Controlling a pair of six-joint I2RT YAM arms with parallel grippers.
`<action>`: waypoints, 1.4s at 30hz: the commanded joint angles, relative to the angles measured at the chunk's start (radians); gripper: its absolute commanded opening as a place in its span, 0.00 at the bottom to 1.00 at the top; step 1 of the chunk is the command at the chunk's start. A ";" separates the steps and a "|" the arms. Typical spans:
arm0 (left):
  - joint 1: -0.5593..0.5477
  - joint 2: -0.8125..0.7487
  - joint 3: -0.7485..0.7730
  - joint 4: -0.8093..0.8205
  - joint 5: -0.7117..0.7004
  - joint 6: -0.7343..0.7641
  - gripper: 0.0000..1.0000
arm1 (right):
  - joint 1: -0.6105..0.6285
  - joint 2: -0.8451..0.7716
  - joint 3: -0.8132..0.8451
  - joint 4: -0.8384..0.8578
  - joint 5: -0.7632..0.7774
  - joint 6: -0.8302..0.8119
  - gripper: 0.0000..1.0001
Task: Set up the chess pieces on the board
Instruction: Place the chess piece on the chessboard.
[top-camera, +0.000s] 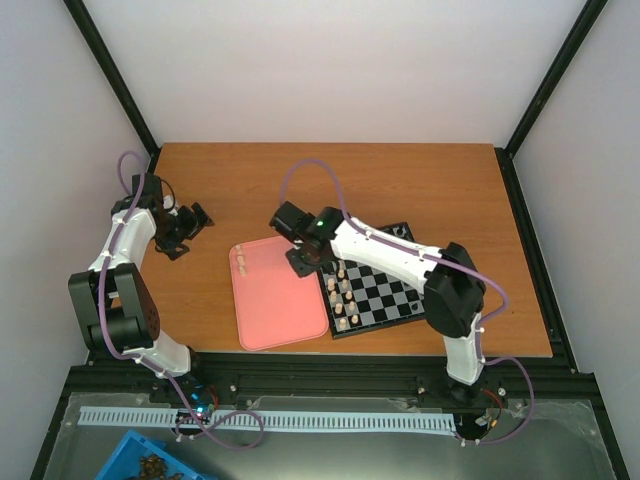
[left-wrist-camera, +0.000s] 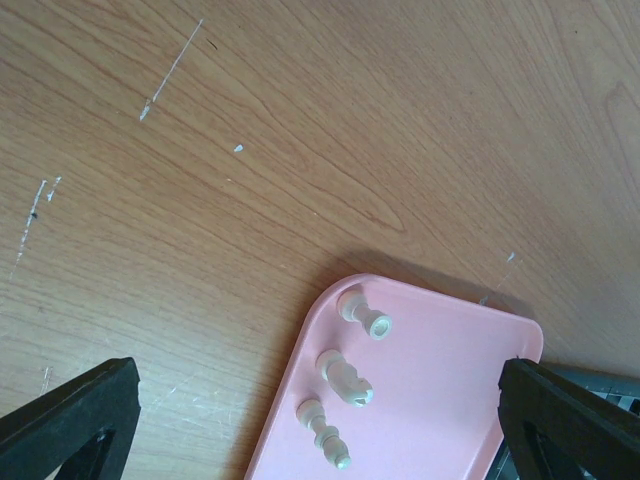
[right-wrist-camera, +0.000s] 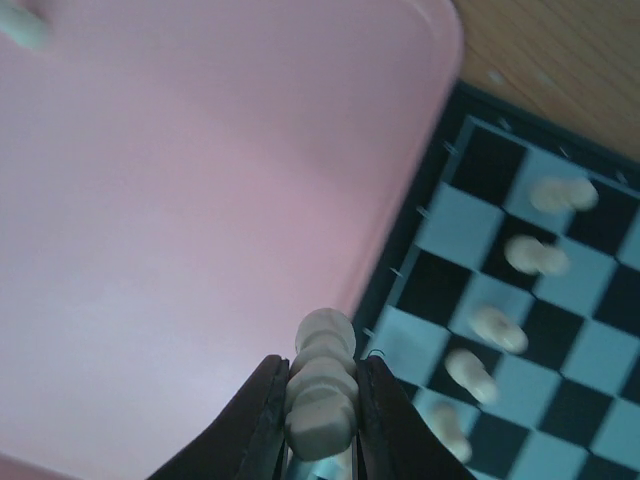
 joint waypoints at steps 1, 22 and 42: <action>0.004 0.001 0.000 0.017 0.012 0.016 1.00 | -0.024 -0.073 -0.119 0.004 0.068 0.035 0.07; 0.004 -0.018 -0.009 0.015 0.003 0.019 1.00 | -0.061 -0.074 -0.232 0.076 0.066 0.048 0.07; 0.005 -0.008 -0.006 0.018 0.012 0.016 1.00 | -0.063 0.047 -0.132 0.033 0.089 0.041 0.07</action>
